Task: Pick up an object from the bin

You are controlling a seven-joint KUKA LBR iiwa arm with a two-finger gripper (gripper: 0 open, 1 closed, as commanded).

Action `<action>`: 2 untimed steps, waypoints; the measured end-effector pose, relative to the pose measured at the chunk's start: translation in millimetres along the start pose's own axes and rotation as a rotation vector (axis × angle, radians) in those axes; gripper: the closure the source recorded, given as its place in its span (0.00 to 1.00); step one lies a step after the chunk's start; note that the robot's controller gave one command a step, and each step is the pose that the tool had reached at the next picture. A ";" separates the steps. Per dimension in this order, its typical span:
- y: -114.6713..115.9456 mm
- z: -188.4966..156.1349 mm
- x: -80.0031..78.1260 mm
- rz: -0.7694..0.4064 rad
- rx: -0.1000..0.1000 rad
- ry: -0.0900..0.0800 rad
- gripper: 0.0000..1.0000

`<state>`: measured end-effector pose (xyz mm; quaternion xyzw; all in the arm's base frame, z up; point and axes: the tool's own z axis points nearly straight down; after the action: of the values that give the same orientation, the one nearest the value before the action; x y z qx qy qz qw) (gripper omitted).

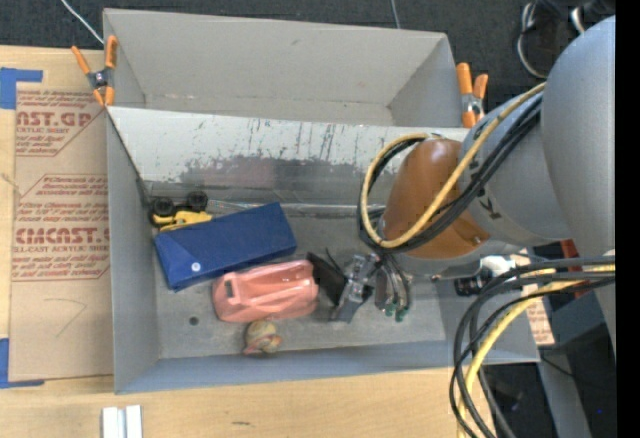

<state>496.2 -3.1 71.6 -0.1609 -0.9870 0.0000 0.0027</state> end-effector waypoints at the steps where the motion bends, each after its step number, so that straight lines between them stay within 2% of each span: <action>1: -0.6 -10.5 1.9 0.000 0.002 0.007 1.00; 2: -0.8 -34.4 2.6 0.001 0.002 0.009 1.00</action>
Offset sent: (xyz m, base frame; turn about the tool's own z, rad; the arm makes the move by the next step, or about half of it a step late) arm 0.0000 0.0002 0.0171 0.0000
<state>493.7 -3.0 106.0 -0.1612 -0.9869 0.0004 0.0071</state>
